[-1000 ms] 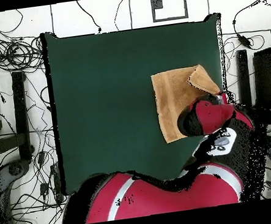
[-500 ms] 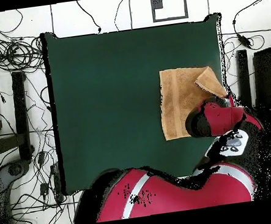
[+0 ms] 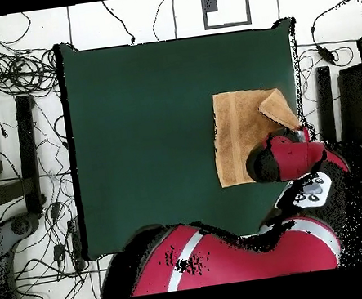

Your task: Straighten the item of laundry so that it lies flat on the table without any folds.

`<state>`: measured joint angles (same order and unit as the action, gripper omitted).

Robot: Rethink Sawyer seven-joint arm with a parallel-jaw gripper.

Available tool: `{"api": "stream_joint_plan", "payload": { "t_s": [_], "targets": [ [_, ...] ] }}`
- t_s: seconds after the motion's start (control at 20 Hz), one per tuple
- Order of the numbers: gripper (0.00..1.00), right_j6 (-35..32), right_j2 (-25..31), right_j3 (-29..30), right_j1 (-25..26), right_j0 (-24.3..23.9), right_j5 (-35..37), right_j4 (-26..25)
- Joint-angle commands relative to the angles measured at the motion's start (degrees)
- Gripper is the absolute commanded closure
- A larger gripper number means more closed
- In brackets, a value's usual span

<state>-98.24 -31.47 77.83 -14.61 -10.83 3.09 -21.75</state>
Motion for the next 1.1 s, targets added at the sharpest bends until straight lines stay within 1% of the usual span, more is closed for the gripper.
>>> {"api": "stream_joint_plan", "payload": {
  "t_s": [0.05, 0.85, 1.1],
  "targets": [
    [1.00, -7.22, 10.39, 1.65, -1.61, -0.31, 2.29, 2.39],
    [1.00, -6.78, 11.50, 1.86, -2.25, -1.09, 3.47, 2.29],
    [1.00, -4.12, 15.21, 2.39, -4.02, -3.60, 6.19, 1.66]
  ]
}}
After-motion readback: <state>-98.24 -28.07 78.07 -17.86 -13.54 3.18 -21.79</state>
